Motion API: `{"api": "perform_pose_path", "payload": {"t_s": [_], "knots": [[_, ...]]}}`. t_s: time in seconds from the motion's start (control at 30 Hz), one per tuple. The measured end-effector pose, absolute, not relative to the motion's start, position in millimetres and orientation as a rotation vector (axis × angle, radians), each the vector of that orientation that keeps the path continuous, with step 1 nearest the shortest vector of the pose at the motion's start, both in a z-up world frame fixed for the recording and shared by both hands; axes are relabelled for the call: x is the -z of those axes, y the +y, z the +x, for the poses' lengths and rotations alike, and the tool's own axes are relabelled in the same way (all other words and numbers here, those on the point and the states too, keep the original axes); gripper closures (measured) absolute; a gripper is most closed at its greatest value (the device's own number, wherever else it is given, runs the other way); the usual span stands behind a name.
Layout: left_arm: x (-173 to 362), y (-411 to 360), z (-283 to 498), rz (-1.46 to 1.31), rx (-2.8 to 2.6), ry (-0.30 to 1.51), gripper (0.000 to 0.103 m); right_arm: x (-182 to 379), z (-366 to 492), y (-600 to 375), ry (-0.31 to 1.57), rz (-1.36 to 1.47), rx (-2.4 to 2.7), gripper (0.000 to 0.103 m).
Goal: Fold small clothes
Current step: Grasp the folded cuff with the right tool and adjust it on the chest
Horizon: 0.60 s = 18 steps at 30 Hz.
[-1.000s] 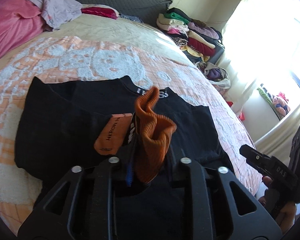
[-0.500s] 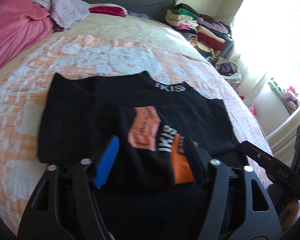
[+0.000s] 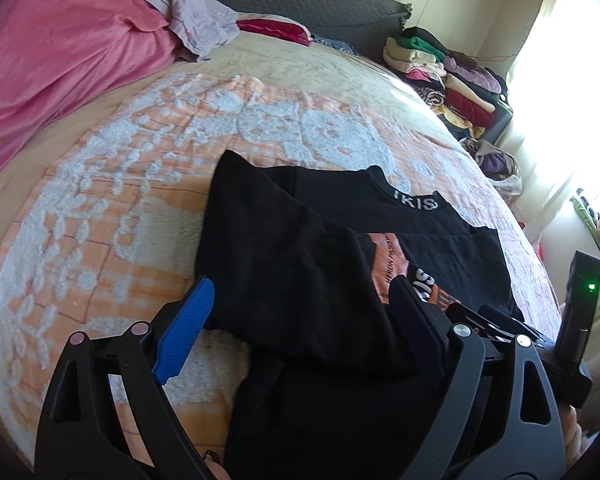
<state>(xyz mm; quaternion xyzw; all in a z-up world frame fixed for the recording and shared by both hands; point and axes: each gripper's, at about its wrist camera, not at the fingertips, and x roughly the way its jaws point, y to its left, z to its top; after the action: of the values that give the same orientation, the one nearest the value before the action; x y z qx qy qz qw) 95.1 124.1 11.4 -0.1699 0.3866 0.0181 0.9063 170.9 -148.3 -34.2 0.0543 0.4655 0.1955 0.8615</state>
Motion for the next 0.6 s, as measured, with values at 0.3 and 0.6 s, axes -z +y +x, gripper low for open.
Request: {"api": "perform_pose_path", "payload": {"t_s": [0.3, 0.6], "knots": [[-8.8, 141.9, 90.3, -0.391, -0.055, 0.808, 0.021, 42.9, 170.0, -137.2, 0.964, 0.152, -0.462, 0.061], [-11.1, 152.4, 86.5, -0.407, -0.08, 0.81, 0.019, 2.8, 163.7, -120.1, 0.84, 0.136, -0.564, 0.089]]}}
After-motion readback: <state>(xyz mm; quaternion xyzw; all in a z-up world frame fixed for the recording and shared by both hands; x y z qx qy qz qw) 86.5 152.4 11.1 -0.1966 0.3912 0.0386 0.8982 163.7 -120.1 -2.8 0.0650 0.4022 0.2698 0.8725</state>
